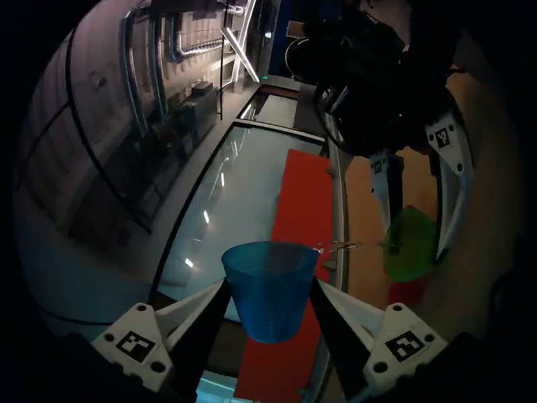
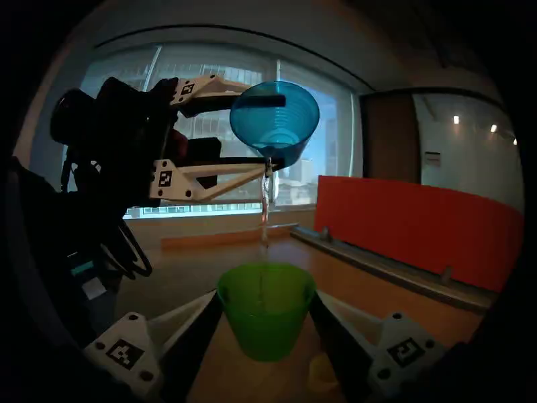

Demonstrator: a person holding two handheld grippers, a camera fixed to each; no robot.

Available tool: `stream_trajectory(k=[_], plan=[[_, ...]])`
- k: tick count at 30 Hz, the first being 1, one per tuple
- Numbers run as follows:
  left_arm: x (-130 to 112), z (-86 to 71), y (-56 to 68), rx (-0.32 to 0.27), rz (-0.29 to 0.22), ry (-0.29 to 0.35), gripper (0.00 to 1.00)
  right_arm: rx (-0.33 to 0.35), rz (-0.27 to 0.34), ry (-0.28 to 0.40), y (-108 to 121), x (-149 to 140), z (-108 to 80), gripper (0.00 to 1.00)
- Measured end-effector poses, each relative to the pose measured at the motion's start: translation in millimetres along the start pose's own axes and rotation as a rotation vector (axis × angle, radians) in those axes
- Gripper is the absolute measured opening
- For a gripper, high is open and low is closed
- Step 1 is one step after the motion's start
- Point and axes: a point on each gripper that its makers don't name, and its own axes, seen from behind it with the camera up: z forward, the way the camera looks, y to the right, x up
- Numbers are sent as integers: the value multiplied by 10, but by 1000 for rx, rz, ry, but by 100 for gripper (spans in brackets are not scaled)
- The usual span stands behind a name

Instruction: Pour water

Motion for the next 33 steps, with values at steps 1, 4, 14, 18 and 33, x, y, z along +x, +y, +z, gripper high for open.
stream_trajectory(k=[1,4,14,18,33], plan=[[2,0,-1,0,4,0,82,0,0,0,0,0,0,90],[11,0,-3,1,16,1,82,0,0,2,-1,3,-2,90],[51,7,-23,8,58,1,82,2,0,5,1,6,-13,90],[62,2,-35,10,85,-2,82,1,0,6,3,10,-21,90],[144,36,-46,7,152,0,82,0,0,13,0,32,-30,90]])
